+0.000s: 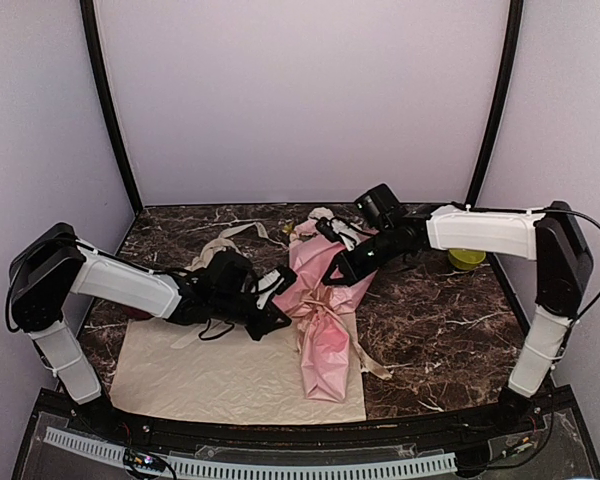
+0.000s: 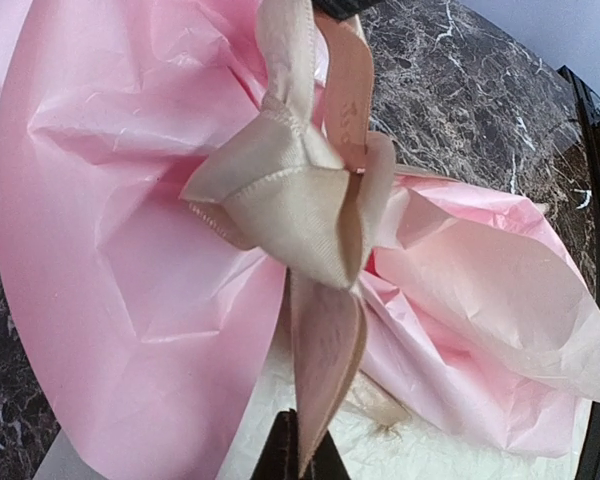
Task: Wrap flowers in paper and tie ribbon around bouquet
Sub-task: Tie the half-tied ribbon around the folded bouquet.
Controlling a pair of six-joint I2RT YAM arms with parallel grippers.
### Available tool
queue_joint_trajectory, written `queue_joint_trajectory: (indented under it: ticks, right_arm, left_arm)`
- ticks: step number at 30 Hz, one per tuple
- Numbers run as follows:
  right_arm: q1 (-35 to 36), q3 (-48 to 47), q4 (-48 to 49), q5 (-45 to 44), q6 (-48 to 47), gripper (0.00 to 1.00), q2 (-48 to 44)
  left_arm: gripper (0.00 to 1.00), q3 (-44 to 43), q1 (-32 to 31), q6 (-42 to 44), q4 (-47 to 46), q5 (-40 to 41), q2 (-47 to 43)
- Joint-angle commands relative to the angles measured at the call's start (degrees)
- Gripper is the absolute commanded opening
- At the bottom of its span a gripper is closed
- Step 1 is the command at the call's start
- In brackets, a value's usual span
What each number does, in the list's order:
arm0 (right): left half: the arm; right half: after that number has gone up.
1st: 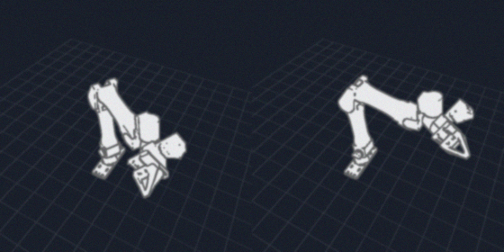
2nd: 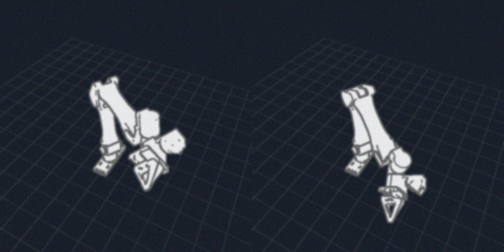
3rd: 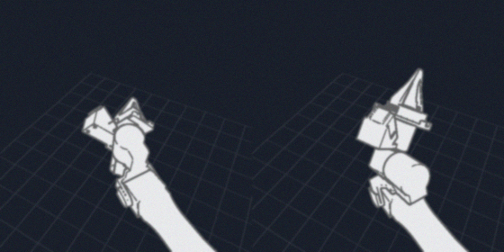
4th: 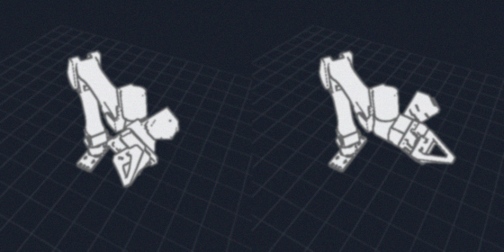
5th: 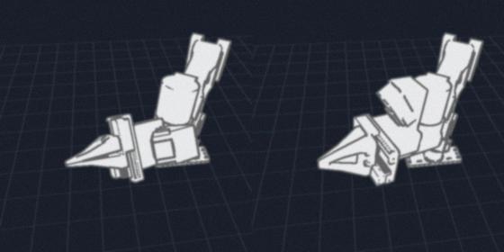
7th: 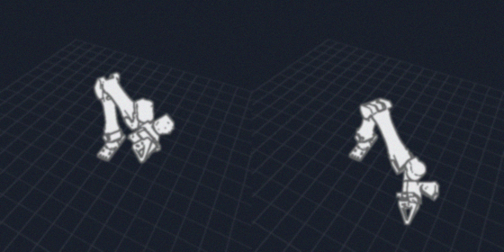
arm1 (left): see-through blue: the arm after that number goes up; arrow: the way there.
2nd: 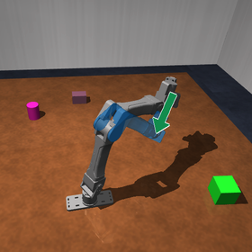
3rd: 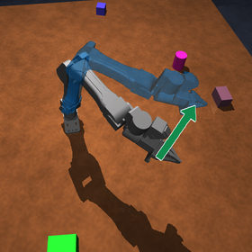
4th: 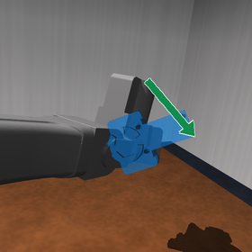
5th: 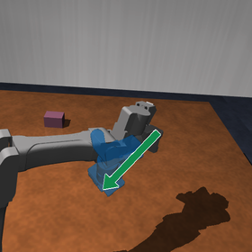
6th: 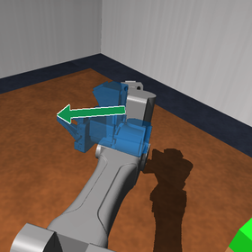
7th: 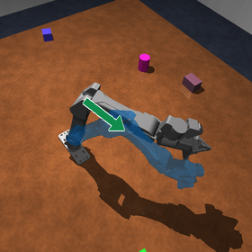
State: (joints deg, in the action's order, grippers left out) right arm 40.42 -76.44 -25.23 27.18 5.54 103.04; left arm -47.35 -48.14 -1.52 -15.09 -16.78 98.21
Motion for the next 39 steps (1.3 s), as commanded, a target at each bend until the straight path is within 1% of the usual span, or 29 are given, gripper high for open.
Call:
queue_joint_trajectory:
  ticks: [1, 5, 8, 13, 17, 22, 29, 32, 39]
  right_arm:
    - [-0.5, 3.08, 3.23, -3.78, 2.98, 0.0, -4.17]
    - [-0.61, 8.44, 3.91, -7.91, 5.8, 0.0, -8.58]
    - [-0.93, 13.63, 4.77, -9.27, 8.12, 0.0, -12.83]
    - [-1.68, 19.55, 4.5, -11.0, 10.48, 0.0, -17.84]
    - [-4.33, 25.7, 4.17, -12.72, 11.56, 0.0, -20.29]
    - [-8.63, 30.9, 4.7, -13.62, 12.29, 0.0, -21.06]
    - [-13.85, 35.96, 7.03, -13.86, 13.12, 0.0, -19.26]
    - [-14.76, 37.02, 7.96, -13.55, 13.43, 0.0, -19.17]
    - [-15.96, 38.19, 8.38, -13.47, 13.09, 0.0, -18.13]
  left_arm:
    - [0.0, 0.92, 0.21, 0.84, 1.68, 0.34, -1.3]
    - [0.0, 0.89, 0.99, 0.89, 2.3, 1.66, -0.59]
    - [0.0, 0.17, 1.44, 0.95, 3.7, 2.25, 0.84]
    - [0.0, 0.36, 1.64, 1.48, 4.15, 3.62, 1.61]
    - [0.0, 0.42, 2.02, 1.61, 5.28, 5.23, 2.01]
    - [0.0, 0.37, 2.81, 1.52, 6.5, 6.4, 3.02]
    - [0.0, -0.33, 3.92, 1.26, 8.75, 7.12, 4.02]
    - [0.0, -0.15, 3.93, 1.15, 8.43, 6.59, 4.15]
    - [0.0, -0.78, 4.73, 0.31, 10.15, 8.99, 5.7]
